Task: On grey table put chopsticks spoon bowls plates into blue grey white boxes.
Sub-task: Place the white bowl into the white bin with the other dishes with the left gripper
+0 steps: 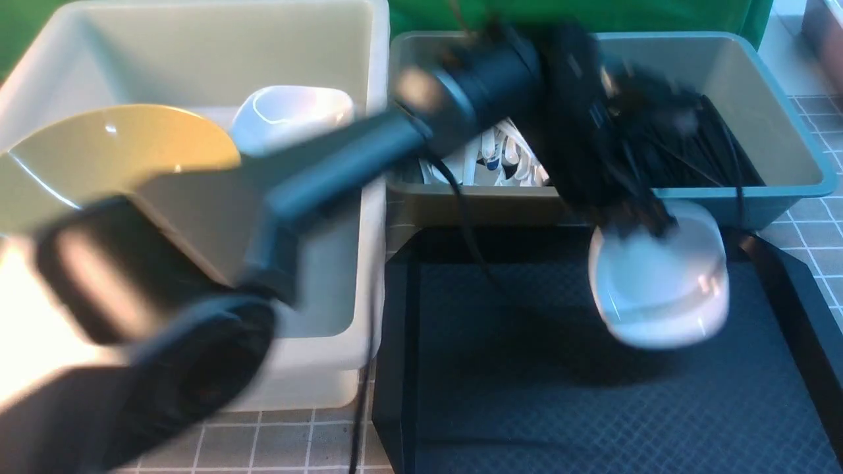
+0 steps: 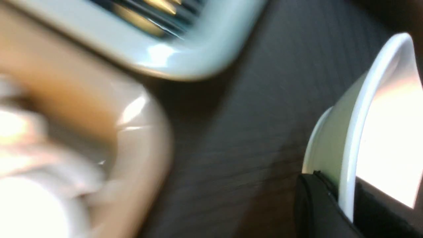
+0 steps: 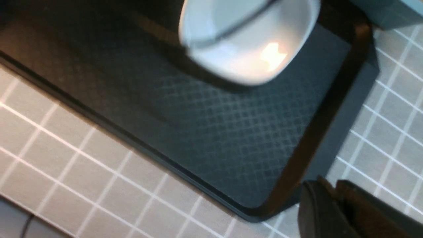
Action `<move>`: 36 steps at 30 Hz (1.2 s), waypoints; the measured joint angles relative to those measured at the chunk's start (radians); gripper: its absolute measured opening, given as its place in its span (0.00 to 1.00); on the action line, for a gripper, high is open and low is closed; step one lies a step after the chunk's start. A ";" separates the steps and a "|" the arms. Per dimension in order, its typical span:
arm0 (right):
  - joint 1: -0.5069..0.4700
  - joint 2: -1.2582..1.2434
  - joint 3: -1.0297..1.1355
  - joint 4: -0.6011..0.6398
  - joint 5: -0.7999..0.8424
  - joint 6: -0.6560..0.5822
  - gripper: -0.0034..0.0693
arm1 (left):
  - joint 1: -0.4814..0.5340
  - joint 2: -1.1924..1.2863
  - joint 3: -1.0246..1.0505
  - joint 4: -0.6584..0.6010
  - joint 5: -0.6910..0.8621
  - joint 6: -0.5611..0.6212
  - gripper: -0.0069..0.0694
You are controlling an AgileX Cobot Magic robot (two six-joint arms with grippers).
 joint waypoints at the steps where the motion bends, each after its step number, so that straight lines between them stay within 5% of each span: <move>1: 0.000 0.017 -0.022 0.027 -0.001 -0.013 0.10 | 0.023 -0.043 -0.004 0.002 0.012 0.011 0.10; 7: 0.014 0.155 -0.171 0.172 -0.016 -0.116 0.07 | 0.243 -0.275 -0.019 0.025 0.146 0.052 0.10; 19: 0.188 0.440 -0.396 0.185 -0.184 -0.188 0.07 | 0.672 -0.292 -0.020 0.011 0.213 0.084 0.10; 31: 0.243 0.799 -0.748 0.192 -0.093 -0.273 0.07 | 0.717 -0.021 -0.020 -0.078 0.114 0.159 0.11; 36: 0.243 0.810 -0.768 0.192 -0.059 -0.291 0.07 | 0.718 0.014 -0.020 -0.025 0.112 0.189 0.27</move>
